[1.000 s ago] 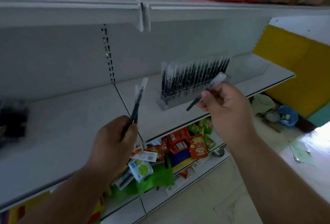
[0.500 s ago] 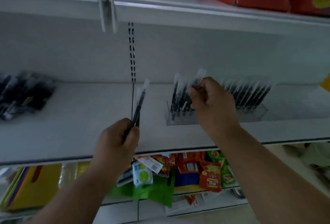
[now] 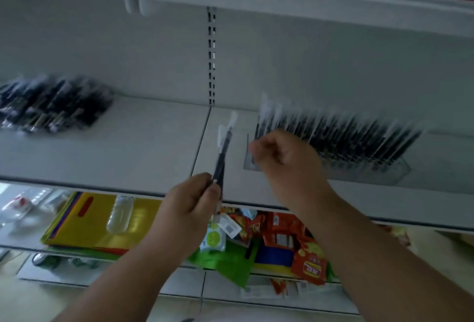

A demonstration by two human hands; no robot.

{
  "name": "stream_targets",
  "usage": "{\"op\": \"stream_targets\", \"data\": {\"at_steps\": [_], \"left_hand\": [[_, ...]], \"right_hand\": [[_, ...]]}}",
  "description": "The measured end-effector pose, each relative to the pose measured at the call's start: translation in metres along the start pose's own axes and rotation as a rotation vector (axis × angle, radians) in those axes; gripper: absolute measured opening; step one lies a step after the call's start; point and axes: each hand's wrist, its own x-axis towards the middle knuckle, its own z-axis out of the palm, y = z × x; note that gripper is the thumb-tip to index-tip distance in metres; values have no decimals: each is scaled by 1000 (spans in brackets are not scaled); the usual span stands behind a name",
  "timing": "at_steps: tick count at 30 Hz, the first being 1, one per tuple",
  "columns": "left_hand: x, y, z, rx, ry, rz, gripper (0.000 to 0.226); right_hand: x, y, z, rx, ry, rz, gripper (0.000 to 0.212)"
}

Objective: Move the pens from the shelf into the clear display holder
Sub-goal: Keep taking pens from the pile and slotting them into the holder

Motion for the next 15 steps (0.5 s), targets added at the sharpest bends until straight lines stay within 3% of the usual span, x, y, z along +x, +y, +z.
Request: {"op": "stream_targets", "data": {"at_steps": [3, 8, 12, 15], "left_hand": [[0, 1, 0, -67, -145, 19, 29], [9, 1, -11, -140, -282, 11, 31], [11, -3, -20, -154, -368, -1, 28], [12, -12, -24, -175, -339, -21, 31]], "right_hand": [[0, -11, 8, 273, -146, 175, 15], [-1, -22, 9, 723, -161, 373, 8], [-7, -25, 15, 821, -142, 393, 14], [-14, -24, 20, 790, -45, 368, 19]]}}
